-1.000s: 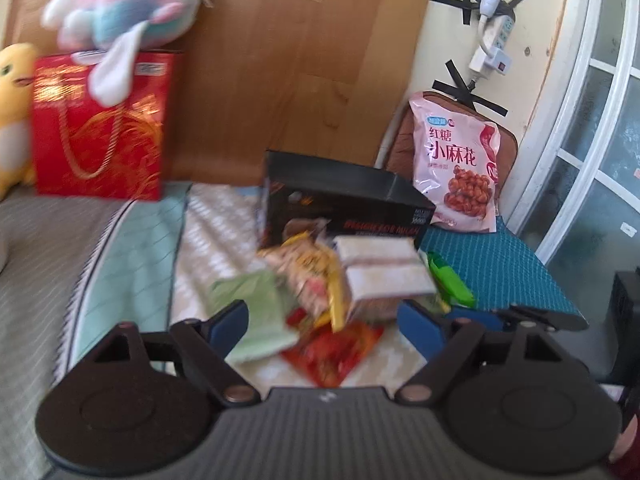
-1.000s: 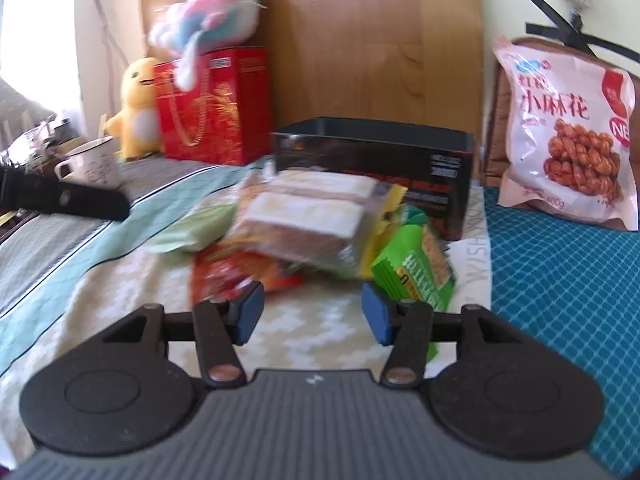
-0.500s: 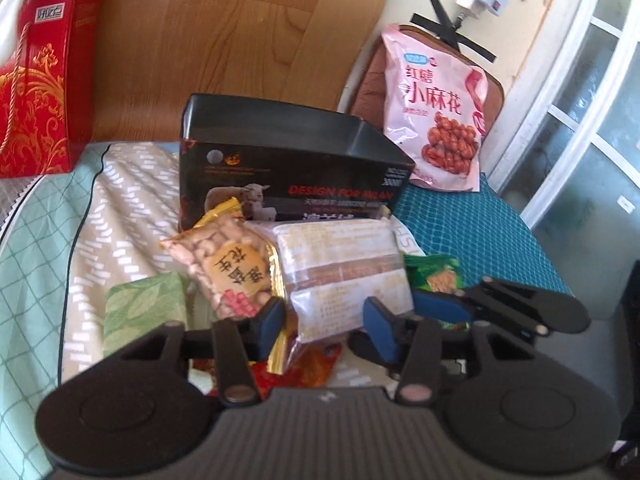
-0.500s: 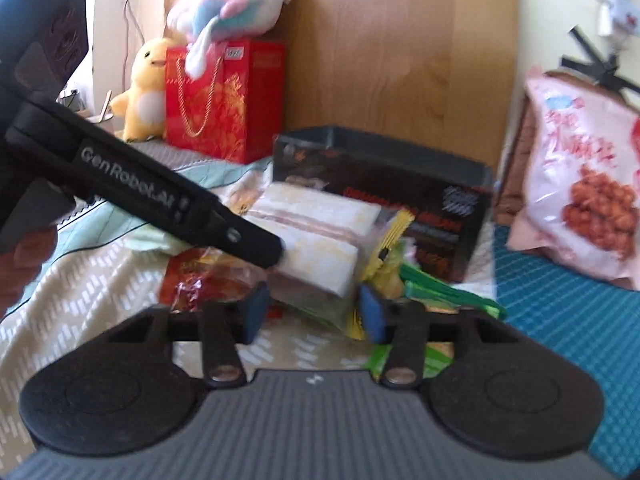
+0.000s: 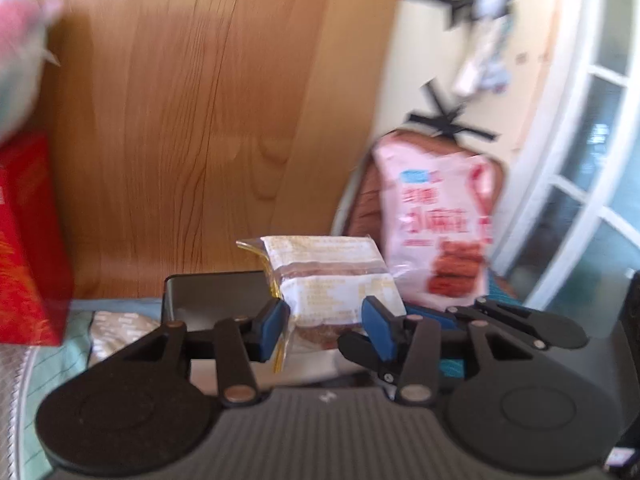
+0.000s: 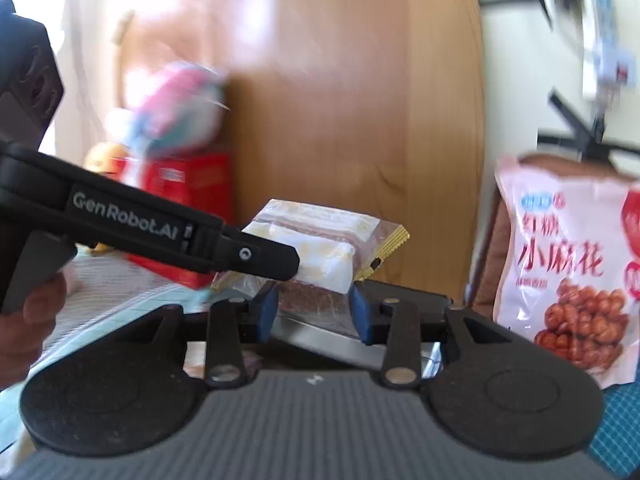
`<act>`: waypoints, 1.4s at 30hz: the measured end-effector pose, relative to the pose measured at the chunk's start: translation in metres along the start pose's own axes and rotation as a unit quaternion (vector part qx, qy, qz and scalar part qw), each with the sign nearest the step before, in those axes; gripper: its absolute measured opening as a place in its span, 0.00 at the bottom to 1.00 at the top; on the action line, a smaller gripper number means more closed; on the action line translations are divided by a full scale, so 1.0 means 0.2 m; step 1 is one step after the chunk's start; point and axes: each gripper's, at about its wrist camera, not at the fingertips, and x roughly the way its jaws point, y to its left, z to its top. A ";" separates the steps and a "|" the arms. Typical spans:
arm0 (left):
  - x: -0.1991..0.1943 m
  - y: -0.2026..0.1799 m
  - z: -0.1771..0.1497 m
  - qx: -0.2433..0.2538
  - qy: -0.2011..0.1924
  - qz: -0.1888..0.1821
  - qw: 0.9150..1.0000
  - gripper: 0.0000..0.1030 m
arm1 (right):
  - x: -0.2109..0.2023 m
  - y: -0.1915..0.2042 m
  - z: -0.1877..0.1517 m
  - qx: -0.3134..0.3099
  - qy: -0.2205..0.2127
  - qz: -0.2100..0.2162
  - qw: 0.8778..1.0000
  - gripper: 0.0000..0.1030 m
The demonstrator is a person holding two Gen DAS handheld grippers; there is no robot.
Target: Organize snacks
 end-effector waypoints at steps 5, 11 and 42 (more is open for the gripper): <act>0.29 0.10 -0.02 -0.031 0.038 0.030 0.998 0.41 | 0.24 -0.06 -0.07 0.016 0.049 -0.021 0.998 0.43; 0.21 0.16 -0.05 -0.037 0.014 0.014 0.999 0.46 | 0.18 -0.08 -0.09 0.039 0.030 -0.036 0.998 0.58; -0.69 0.34 -0.65 -0.083 -0.008 0.042 0.996 0.46 | -0.55 0.25 -0.43 0.081 0.072 0.108 0.988 0.42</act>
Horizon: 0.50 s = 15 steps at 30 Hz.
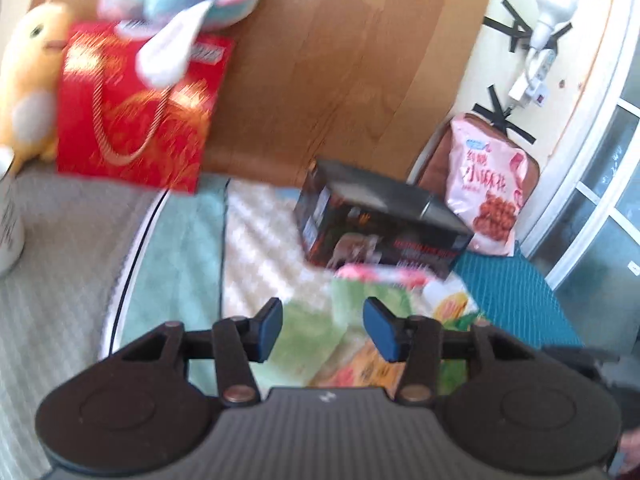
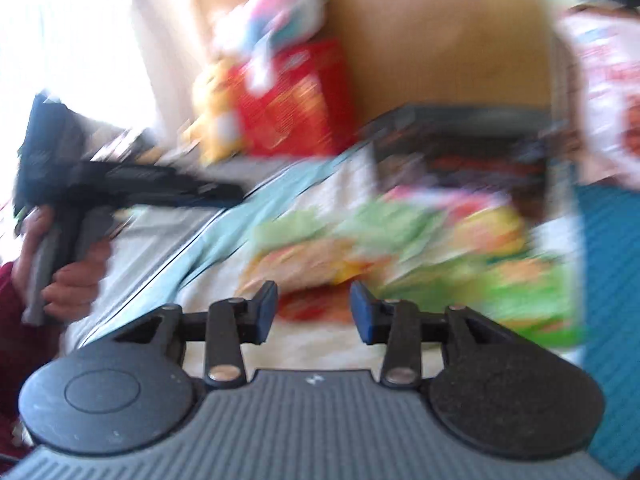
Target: Organize snacks
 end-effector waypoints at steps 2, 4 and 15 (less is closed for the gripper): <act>0.08 -0.06 0.09 0.017 0.008 -0.011 1.000 0.54 | 0.00 -0.13 0.09 0.029 -0.021 -0.030 0.999 0.42; 0.22 -0.10 0.18 0.031 0.024 -0.016 0.999 0.57 | 0.05 -0.27 0.17 0.057 -0.027 -0.043 0.997 0.42; 0.80 -0.19 0.20 0.033 0.141 -0.001 0.990 0.47 | 0.49 -0.67 0.18 0.177 0.066 0.019 0.982 0.40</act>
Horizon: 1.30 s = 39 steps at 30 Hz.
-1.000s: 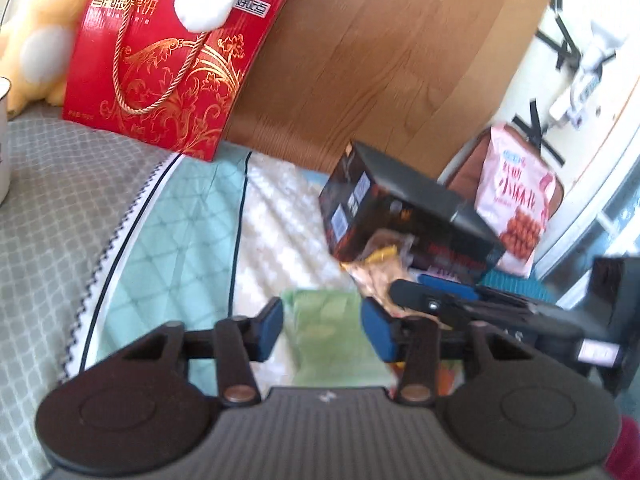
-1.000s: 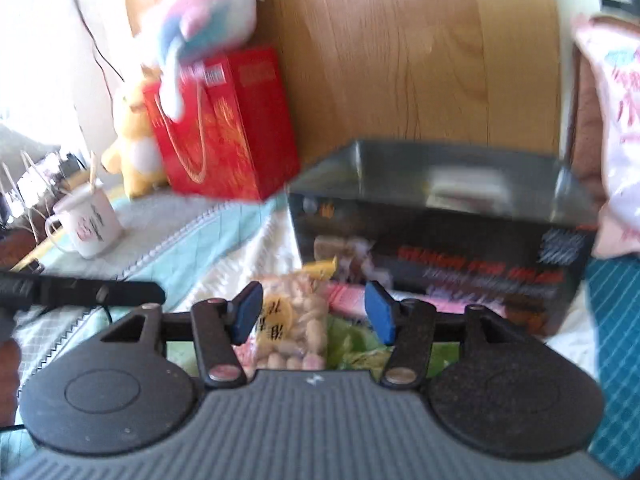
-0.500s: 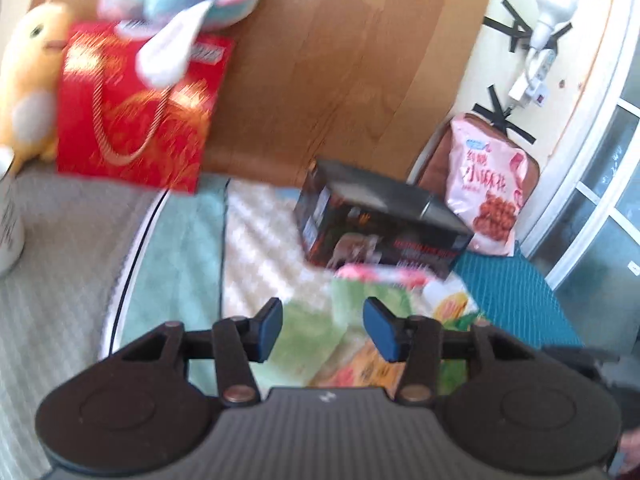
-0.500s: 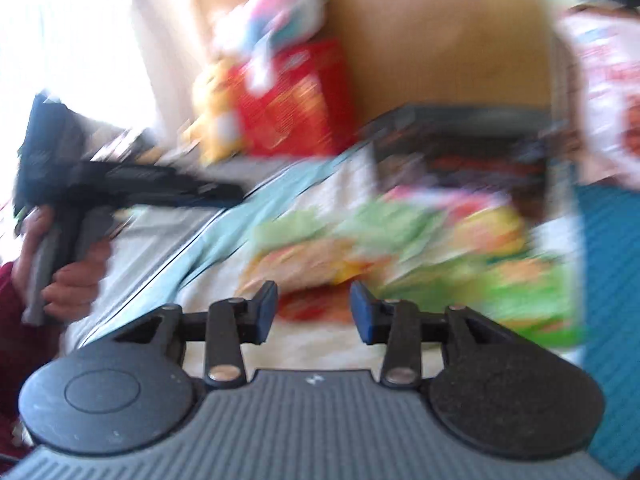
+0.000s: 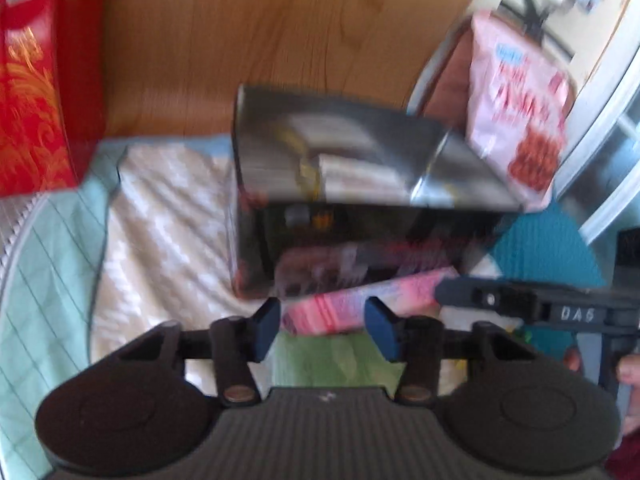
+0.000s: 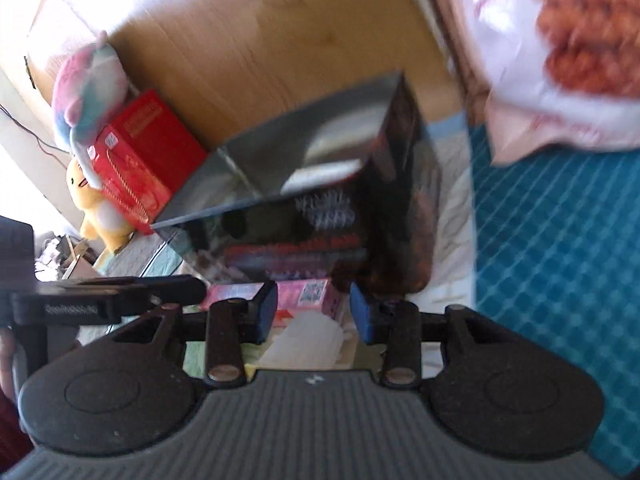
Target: Organize snacks
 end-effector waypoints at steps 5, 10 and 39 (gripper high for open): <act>-0.05 -0.01 -0.05 -0.021 -0.010 -0.013 1.000 0.43 | -0.05 0.10 -0.06 -0.021 -0.003 -0.001 1.000 0.40; -0.26 -0.08 -0.06 0.010 -0.066 -0.019 0.998 0.43 | -0.22 0.25 -0.11 -0.075 -0.063 -0.001 0.995 0.40; -0.38 0.02 -0.09 -0.002 -0.134 -0.009 0.991 0.55 | -0.43 0.13 0.00 -0.126 -0.157 -0.076 0.977 0.58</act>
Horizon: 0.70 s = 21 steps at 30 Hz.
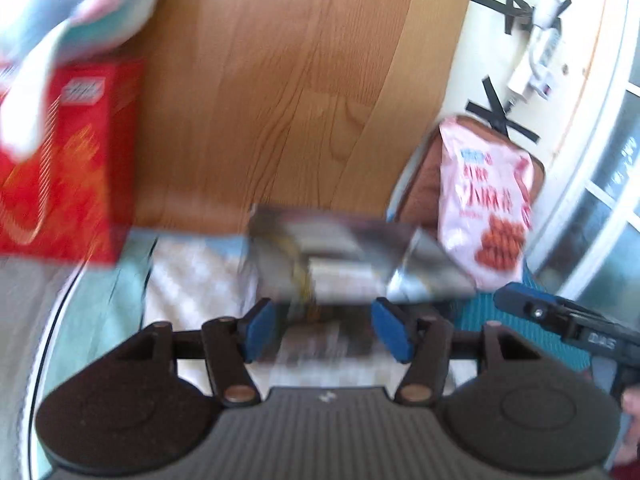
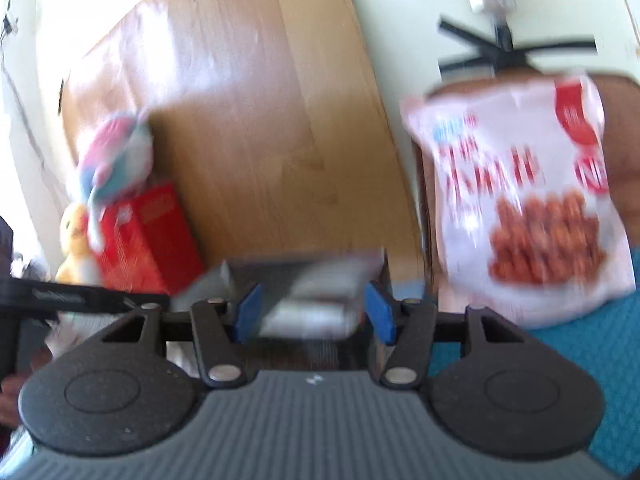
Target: Organize snacks
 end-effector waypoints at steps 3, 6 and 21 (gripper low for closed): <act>-0.08 0.03 -0.16 -0.014 0.032 -0.009 0.999 0.55 | -0.04 -0.02 -0.14 0.013 0.045 -0.019 0.999 0.58; -0.14 0.01 -0.31 -0.008 0.049 -0.014 0.999 0.53 | -0.04 -0.01 -0.26 0.039 0.088 -0.025 0.995 0.57; -0.62 0.14 -0.62 -0.047 0.020 -0.028 0.998 0.54 | -0.30 0.50 -0.36 -0.044 0.028 0.015 0.998 0.58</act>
